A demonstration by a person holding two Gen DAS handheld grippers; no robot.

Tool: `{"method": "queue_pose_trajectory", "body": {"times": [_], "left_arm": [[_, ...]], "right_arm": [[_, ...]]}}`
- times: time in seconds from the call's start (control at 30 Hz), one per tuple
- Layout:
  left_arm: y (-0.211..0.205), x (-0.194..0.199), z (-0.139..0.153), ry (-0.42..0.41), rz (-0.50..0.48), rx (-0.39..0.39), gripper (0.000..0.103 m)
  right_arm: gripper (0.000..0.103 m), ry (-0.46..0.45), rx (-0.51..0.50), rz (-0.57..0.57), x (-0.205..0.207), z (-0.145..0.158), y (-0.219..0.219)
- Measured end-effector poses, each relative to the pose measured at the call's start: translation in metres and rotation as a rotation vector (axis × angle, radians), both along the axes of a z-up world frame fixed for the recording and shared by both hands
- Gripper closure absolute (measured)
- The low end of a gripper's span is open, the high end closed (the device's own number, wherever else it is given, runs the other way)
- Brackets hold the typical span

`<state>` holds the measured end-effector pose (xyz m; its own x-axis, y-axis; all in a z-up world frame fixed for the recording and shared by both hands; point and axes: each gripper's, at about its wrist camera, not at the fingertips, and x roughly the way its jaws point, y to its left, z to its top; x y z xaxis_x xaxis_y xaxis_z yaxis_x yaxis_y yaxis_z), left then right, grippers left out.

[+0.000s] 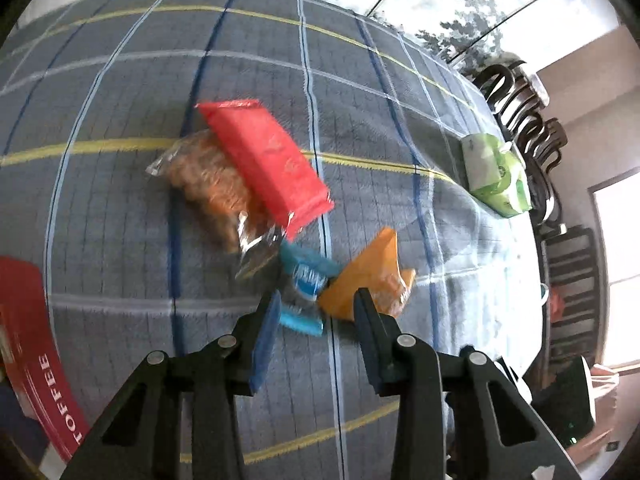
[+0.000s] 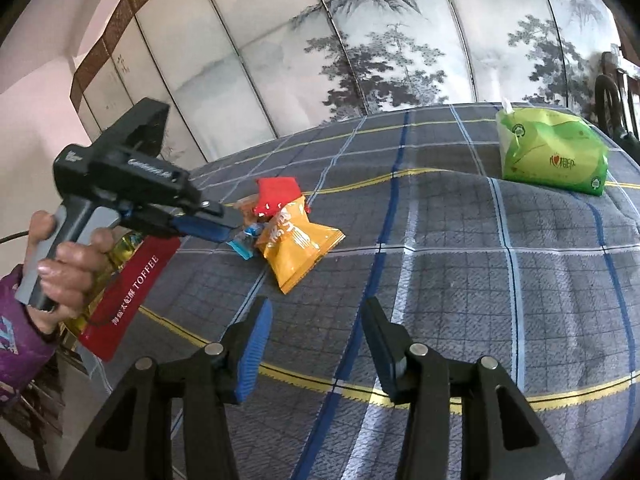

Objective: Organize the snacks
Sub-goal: 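Move the left tool to the blue packet and close on it, then grasp the orange packet with the right tool while the left tool holds the blue packet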

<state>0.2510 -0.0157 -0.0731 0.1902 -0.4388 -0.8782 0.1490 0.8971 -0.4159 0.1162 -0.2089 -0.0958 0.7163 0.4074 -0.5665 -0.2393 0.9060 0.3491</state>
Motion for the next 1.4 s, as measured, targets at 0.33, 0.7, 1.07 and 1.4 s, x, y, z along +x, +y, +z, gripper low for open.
{"method": "queue_pose_trajectory", "body": {"times": [0.33, 0.7, 1.07, 1.4], "left_arm": [[-0.020, 0.014, -0.022, 0.008, -0.022, 0.121, 0.070], [0.022, -0.068, -0.005, -0.043, 0.124, 0.028, 0.082], [0.042, -0.136, 0.008, -0.039, 0.101, 0.034, 0.081], [0.041, -0.153, 0.022, -0.073, 0.086, 0.023, 0.081]], "right_arm": [[0.052, -0.016, 0.029, 0.019, -0.001, 0.002, -0.003], [0.051, -0.002, 0.060, 0.007, 0.002, 0.002, -0.010], [0.043, -0.029, -0.205, 0.223, 0.041, 0.022, 0.032], [0.033, -0.015, -0.514, 0.426, 0.098, 0.009, 0.085]]}}
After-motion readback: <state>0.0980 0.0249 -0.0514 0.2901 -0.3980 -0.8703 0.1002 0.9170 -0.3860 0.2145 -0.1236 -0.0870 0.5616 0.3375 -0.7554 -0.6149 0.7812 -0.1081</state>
